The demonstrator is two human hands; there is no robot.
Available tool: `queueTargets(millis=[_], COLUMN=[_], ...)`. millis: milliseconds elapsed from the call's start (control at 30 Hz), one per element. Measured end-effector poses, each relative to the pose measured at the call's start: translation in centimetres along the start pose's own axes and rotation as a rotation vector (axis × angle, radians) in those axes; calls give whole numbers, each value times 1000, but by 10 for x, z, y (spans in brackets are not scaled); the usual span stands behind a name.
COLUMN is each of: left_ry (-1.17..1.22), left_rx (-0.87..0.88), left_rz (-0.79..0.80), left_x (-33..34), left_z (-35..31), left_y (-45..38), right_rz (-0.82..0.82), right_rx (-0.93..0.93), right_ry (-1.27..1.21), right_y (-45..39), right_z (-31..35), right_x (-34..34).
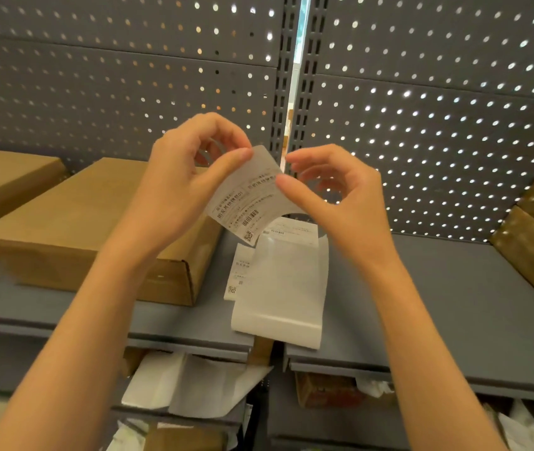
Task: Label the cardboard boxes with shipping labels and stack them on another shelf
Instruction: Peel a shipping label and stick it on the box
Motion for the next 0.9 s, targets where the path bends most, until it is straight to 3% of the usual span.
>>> queueTargets(millis=[433,633,900], left_ry=[5,-12,277], left_rx=[61,105,-168], left_rz=[-2,-31,25], left_x=[-60,-102,-147], left_z=[35,73,136], left_y=[12,6,-5], right_rz=[15,-58,-242], right_rx=[4,-18,87], right_ry=[-8,-27,-197], right_y=[2,-8,-26], right_z=[23,41,51], right_x=[77,129,166])
Point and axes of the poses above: each hand's wrist, its own y-axis away from the middle knuckle, its own x-axis out of the palm, z = x × y, the point moved 6 cm from there along -y, towards the middle knuckle, and after that the axes turned 7 degrees about -y, right-handed, at the moved point
